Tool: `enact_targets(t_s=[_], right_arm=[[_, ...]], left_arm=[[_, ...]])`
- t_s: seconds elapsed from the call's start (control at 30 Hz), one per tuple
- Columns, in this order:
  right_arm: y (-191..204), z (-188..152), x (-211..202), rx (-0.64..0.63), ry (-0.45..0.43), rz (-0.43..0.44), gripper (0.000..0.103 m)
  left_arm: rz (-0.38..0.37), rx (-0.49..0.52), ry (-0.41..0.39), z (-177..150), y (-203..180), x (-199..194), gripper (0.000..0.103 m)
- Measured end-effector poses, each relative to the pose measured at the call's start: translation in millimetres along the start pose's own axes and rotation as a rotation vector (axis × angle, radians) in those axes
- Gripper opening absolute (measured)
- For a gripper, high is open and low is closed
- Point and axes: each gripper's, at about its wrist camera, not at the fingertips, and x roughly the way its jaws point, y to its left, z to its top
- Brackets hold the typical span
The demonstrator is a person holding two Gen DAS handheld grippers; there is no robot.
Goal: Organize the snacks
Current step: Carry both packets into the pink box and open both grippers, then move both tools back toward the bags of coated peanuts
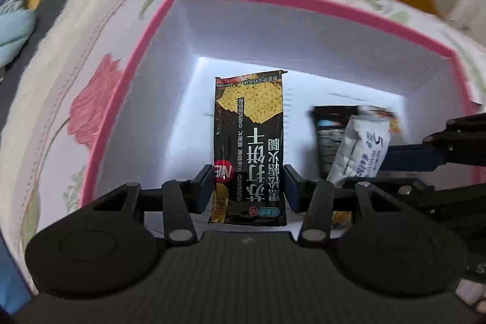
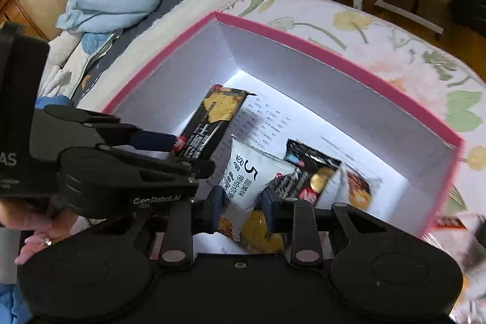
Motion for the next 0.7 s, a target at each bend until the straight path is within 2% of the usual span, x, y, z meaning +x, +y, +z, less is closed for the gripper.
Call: enact_targets(t_s=[0.2,0.47,0.7], right_arm=[[-13,0,-7,0.066,-0.037,0.043,0.040],[-2,-11,-50,0.006,-0.033,0.009,0.040],[18,-29,-107,-0.052,-0.086,0.017,0.040]], left_arm=[[-0.006,-0.012,-0.050,-2,8,-8,0.054],[-0.022,0.077,-0.059,-15,-2,-43,0.056],[-0.009,0.124,-0.069,-29,-10,-72,0.057]])
